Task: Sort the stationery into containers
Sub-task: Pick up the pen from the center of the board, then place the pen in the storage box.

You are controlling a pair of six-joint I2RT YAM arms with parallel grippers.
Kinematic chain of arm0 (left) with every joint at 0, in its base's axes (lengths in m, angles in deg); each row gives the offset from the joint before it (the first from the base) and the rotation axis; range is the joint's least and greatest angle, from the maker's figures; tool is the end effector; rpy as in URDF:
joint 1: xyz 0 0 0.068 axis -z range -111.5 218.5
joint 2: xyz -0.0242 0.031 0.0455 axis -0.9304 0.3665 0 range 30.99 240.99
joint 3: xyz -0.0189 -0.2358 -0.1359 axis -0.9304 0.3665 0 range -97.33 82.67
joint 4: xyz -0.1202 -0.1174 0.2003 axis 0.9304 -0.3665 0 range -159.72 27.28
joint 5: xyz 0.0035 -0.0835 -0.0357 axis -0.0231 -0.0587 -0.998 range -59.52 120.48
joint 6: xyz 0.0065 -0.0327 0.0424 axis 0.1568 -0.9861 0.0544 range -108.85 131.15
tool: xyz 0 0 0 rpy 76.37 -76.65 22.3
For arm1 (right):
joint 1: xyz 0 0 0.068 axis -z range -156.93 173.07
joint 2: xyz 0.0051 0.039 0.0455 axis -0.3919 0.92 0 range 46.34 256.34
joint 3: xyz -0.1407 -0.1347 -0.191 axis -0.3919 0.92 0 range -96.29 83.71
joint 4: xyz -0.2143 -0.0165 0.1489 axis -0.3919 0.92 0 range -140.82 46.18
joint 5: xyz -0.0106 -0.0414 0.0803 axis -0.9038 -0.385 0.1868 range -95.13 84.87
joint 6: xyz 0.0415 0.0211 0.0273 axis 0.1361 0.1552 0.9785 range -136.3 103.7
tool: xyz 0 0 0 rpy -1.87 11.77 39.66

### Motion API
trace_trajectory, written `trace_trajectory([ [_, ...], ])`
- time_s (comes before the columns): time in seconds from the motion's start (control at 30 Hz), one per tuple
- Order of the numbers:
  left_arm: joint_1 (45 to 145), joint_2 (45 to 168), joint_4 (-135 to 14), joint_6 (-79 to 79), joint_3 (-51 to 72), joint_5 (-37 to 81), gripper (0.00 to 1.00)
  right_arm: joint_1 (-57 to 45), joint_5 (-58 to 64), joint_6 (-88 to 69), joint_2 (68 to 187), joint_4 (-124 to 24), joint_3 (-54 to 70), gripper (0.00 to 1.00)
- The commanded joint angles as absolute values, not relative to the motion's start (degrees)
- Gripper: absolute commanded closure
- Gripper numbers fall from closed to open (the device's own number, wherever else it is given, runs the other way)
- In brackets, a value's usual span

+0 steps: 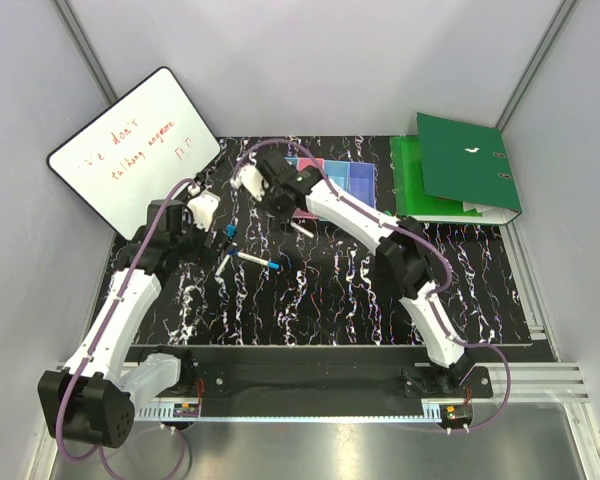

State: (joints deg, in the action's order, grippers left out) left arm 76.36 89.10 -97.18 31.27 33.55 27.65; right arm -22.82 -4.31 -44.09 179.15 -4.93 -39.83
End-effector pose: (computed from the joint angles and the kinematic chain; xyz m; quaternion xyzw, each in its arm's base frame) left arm 0.2091 -0.0306 0.2833 0.2315 0.8887 0.0197 0.3952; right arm 0.3571 0.3690 0.2370 -0.5738 0.7623 0.0538 0.2946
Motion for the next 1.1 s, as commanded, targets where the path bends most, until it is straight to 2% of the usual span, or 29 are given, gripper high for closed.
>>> trace_trajectory([
  [0.0, 76.06, 88.47, -96.47, 31.72, 30.56, 26.44, 0.01, -20.97, -11.10, -33.46, 176.14, -5.38, -50.65, 1.00],
  [0.13, 76.06, 88.73, -97.00, 31.80, 29.94, 26.17, 0.01, -18.60, -14.35, -26.68, 181.32, -4.15, -64.16, 1.00],
  [0.3, 76.06, 88.47, -97.70, 32.77, 29.85, 26.44, 0.01, -14.73, -17.43, -18.96, 186.34, -4.32, -72.72, 1.00],
  [0.63, 76.06, 88.29, -99.37, 33.12, 29.50, 26.09, 0.01, -10.77, -14.18, -16.65, 194.51, -8.09, -75.98, 1.00],
  [1.07, 76.06, 89.08, -102.01, 32.60, 28.88, 25.47, 0.01, -7.87, -12.60, -14.01, 197.42, -13.38, -74.05, 1.00],
])
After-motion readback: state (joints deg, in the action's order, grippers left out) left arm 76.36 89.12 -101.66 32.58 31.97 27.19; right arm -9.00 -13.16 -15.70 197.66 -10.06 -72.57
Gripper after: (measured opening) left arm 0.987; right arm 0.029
